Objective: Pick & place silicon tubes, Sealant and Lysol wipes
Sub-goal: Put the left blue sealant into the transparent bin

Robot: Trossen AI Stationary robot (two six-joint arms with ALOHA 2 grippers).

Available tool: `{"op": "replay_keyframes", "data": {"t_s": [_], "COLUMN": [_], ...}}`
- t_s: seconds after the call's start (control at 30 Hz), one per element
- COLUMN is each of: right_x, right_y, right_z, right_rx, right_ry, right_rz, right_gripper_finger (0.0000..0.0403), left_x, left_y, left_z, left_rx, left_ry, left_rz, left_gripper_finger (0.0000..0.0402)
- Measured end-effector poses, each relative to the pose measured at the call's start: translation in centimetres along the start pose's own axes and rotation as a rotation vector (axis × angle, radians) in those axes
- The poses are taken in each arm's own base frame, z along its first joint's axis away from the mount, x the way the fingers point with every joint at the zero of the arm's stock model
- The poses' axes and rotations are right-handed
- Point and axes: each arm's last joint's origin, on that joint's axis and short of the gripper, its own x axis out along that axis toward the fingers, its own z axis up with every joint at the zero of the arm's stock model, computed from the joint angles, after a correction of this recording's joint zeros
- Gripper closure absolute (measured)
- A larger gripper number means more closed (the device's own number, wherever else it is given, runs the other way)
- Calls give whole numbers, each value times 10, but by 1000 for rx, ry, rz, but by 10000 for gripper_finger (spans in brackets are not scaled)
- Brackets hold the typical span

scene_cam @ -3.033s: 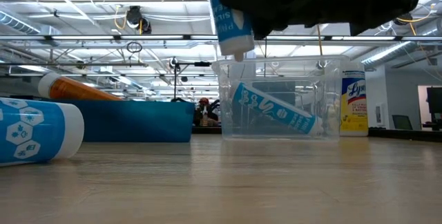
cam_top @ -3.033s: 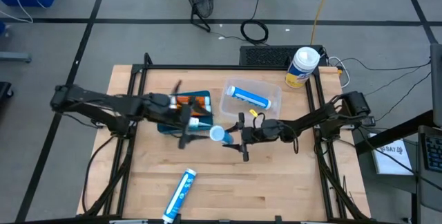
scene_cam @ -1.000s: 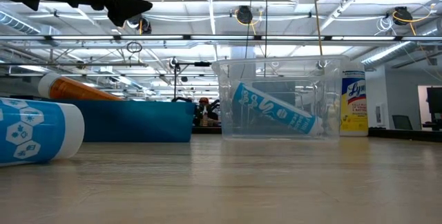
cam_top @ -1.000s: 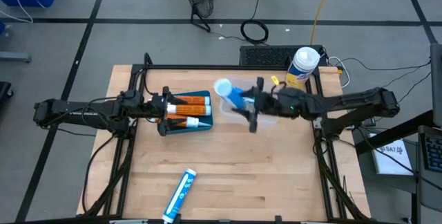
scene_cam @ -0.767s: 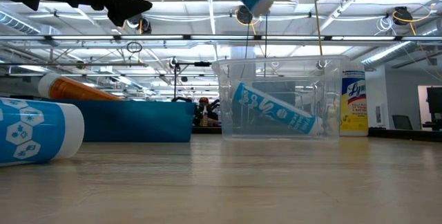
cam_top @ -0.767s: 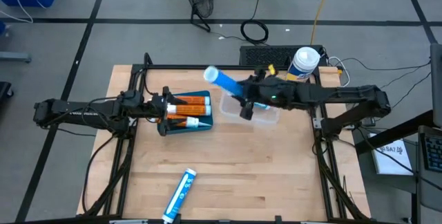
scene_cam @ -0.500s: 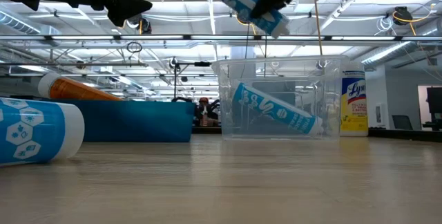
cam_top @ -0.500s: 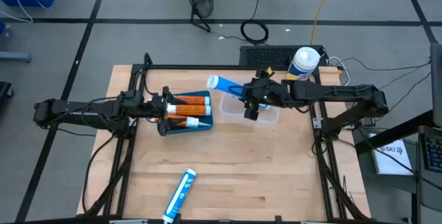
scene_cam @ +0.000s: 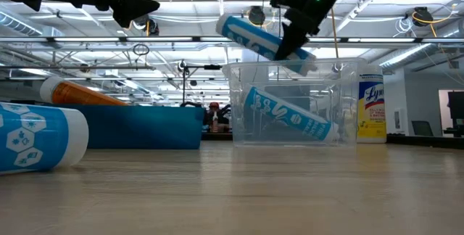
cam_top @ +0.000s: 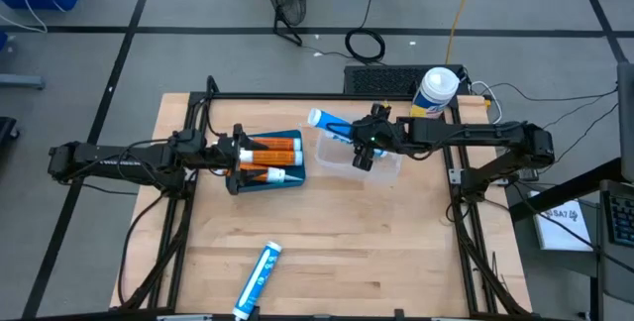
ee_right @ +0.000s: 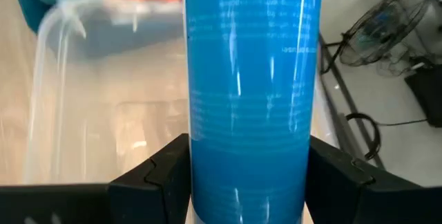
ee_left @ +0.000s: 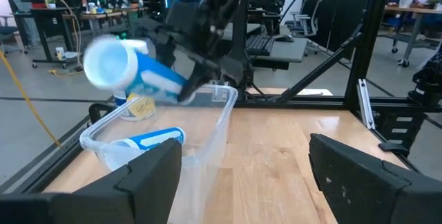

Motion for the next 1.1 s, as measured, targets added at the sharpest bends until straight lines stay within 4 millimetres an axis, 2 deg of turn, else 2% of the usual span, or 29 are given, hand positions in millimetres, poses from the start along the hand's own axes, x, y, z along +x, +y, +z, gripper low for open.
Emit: {"op": "replay_keyframes", "data": {"t_s": [0.27,0.53,1.1], "right_x": [24,35,37], "right_y": [0,3,4], "right_z": [-28,-48,-51], "right_rx": [30,63,76], "right_ry": [54,104,110], "right_rz": [28,66,77], "right_gripper_finger": [200,200,200], "left_x": [0,0,0], "left_y": [0,0,0], "left_z": [0,0,0], "left_rx": [0,0,0], "left_ry": [0,0,0], "left_rz": [1,1,1], "left_gripper_finger": [91,91,91]}}
